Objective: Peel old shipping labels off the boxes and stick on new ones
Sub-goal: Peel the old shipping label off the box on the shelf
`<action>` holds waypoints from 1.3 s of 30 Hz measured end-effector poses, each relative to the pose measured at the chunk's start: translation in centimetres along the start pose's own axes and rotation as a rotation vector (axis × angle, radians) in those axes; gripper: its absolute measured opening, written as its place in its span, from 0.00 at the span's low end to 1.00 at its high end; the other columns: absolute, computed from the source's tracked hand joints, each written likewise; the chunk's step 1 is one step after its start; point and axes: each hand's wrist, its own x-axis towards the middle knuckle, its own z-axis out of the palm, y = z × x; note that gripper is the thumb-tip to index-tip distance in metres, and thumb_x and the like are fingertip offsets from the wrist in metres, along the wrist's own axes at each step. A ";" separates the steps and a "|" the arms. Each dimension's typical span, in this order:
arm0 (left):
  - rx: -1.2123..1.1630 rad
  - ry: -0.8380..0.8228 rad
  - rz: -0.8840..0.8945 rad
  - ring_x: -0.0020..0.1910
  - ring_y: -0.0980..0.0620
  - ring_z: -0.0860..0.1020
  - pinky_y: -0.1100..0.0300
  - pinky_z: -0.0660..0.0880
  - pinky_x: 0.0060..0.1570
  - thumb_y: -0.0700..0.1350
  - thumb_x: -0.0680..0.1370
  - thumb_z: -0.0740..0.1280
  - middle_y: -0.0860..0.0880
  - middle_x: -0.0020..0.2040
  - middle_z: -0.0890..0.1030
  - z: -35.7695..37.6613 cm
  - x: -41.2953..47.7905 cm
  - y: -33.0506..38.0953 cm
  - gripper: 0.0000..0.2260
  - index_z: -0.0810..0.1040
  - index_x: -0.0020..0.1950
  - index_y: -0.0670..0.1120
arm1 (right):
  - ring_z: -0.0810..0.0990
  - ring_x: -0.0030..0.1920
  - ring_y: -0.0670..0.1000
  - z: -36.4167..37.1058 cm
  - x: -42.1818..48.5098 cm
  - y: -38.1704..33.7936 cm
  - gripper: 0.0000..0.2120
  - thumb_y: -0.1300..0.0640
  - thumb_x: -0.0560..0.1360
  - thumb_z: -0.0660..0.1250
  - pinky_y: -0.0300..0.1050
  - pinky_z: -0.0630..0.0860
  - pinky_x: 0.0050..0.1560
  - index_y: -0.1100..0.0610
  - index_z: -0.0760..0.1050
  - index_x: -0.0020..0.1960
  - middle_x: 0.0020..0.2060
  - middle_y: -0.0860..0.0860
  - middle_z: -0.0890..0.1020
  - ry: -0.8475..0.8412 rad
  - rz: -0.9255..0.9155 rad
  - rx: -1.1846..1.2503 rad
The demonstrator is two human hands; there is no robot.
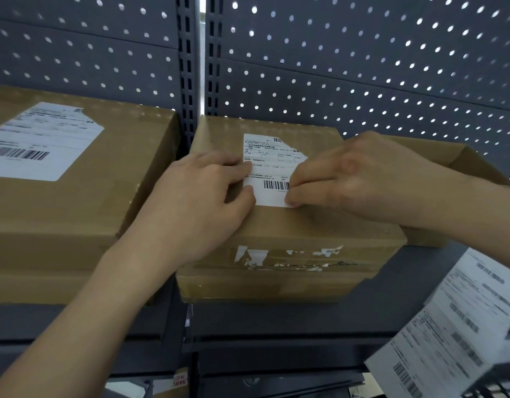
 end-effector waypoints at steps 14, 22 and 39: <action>-0.008 0.009 0.008 0.70 0.56 0.65 0.61 0.59 0.68 0.56 0.79 0.56 0.59 0.72 0.69 0.0 0.0 -0.1 0.22 0.71 0.72 0.54 | 0.81 0.48 0.45 0.0 -0.9 -0.8 0.10 0.50 0.79 0.64 0.50 0.80 0.41 0.49 0.83 0.54 0.50 0.41 0.82 0.059 0.300 0.371; -0.007 0.017 0.022 0.69 0.56 0.66 0.65 0.57 0.63 0.55 0.80 0.58 0.59 0.72 0.70 0.2 0.1 -0.2 0.21 0.71 0.72 0.54 | 0.82 0.43 0.48 -0.5 -0.2 -0.8 0.12 0.52 0.78 0.61 0.46 0.79 0.33 0.52 0.83 0.49 0.47 0.45 0.83 0.021 0.155 0.242; -0.007 0.013 0.007 0.70 0.56 0.65 0.60 0.59 0.68 0.56 0.80 0.58 0.58 0.72 0.70 0.1 0.1 -0.3 0.21 0.71 0.72 0.55 | 0.79 0.47 0.41 -0.3 -0.3 -0.4 0.08 0.54 0.78 0.66 0.33 0.74 0.52 0.54 0.82 0.52 0.48 0.45 0.81 0.002 0.296 0.523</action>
